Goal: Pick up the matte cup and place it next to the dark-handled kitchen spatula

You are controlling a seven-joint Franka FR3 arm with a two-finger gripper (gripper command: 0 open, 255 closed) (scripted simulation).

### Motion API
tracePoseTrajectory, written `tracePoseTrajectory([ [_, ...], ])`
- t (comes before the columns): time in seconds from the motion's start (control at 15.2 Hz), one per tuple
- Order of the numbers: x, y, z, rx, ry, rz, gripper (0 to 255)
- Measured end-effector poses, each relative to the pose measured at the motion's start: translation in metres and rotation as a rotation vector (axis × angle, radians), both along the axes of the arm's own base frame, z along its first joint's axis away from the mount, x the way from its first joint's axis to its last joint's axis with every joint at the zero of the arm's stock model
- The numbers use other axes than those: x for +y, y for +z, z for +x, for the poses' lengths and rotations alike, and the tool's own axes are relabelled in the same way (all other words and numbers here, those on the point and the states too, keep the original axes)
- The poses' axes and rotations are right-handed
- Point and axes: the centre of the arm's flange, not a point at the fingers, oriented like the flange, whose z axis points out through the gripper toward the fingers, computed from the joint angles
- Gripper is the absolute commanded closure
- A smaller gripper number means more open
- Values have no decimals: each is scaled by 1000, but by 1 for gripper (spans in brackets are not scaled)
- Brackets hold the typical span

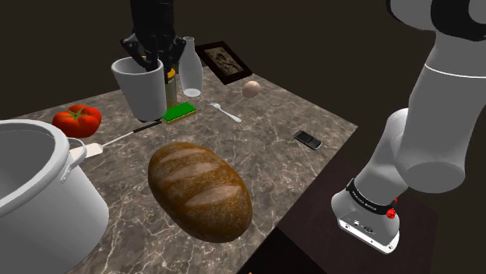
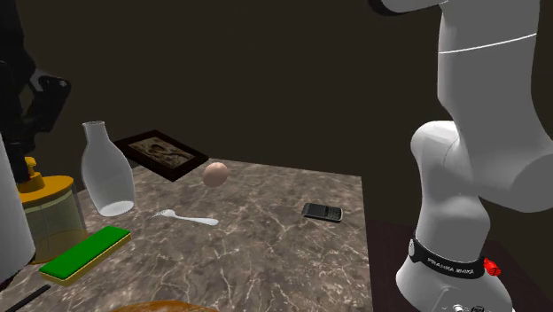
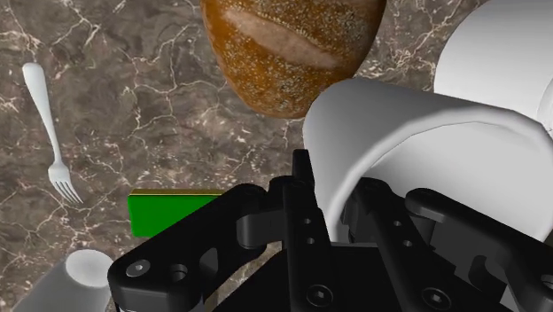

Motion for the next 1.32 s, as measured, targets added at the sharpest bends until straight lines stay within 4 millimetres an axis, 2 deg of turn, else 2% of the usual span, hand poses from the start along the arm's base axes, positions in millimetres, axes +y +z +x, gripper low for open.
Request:
tracePoseTrajectory([
  [0.59, 119, -3, 10, -7, -4, 0, 255],
  [0.86, 124, -9, 12, -20, -16, -1, 255],
  [1.32, 126, -46, 16, -21, -17, -2, 255],
])
